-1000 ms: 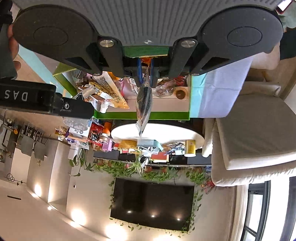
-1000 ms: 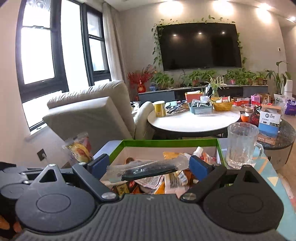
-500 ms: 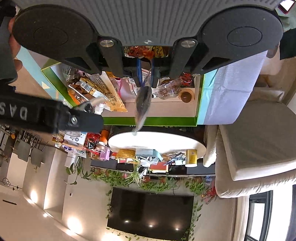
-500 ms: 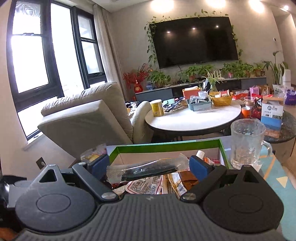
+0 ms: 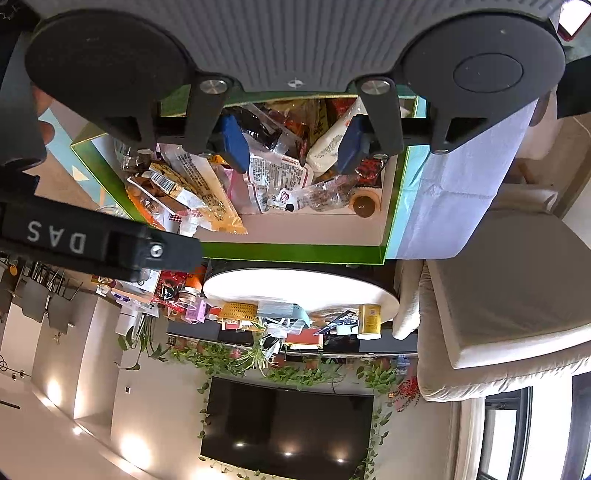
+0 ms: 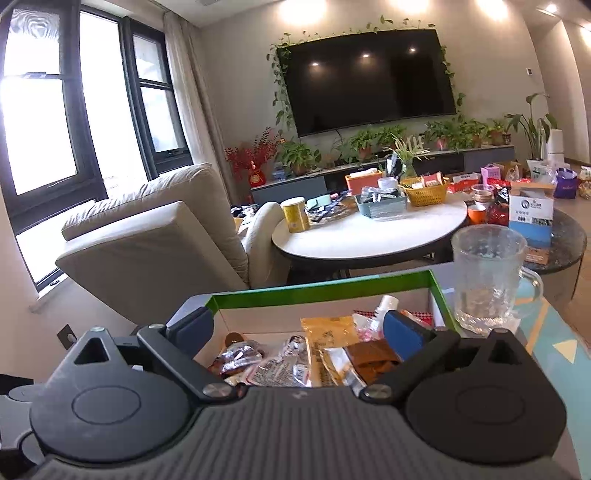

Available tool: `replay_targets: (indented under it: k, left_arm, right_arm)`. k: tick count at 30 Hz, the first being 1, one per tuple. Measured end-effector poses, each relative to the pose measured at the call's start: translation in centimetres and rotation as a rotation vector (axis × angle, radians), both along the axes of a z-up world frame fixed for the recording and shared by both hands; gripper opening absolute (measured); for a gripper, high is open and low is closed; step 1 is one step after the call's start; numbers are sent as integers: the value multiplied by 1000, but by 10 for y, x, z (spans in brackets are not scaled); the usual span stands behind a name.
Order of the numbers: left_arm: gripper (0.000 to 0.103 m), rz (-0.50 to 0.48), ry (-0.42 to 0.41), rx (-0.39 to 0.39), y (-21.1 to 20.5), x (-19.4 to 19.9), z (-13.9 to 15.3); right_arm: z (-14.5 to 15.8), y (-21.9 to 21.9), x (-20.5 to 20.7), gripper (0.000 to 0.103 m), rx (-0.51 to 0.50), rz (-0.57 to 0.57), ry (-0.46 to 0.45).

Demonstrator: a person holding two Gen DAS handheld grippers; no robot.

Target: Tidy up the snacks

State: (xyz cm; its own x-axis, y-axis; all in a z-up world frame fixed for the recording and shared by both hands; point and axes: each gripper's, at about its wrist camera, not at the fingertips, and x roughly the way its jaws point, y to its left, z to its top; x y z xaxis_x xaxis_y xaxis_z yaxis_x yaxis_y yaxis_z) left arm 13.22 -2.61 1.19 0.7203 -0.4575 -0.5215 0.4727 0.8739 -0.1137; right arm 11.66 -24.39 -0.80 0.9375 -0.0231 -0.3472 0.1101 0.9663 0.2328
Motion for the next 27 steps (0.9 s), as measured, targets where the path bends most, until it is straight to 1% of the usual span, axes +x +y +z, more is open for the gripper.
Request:
replay_targets:
  k: [4, 9, 10, 12, 15, 19, 23, 27]
  left_arm:
    - [51, 6, 1, -2, 2, -4, 1]
    - [51, 22, -10, -3, 3, -17, 5]
    - [52, 28, -19, 1, 2, -21, 6]
    - [56, 38, -42, 9, 2, -30, 7]
    - [57, 52, -79, 28, -1, -44, 8]
    - [59, 44, -120, 48, -6, -63, 8]
    - [61, 36, -123, 62, -9, -81, 3]
    - [62, 9, -110, 97, -12, -92, -2]
  right_arm:
    - [-1, -4, -3, 53, 25, -7, 15]
    - [-5, -5, -12, 53, 30, 2, 22]
    - [-6, -5, -16, 53, 31, 2, 22]
    - [-10, -6, -24, 53, 38, -1, 20]
    - [-16, -8, -36, 53, 45, -12, 32]
    - [-18, -11, -48, 53, 51, -32, 37]
    - [-16, -16, -60, 53, 54, -41, 15]
    - [-15, -18, -72, 53, 41, -54, -2]
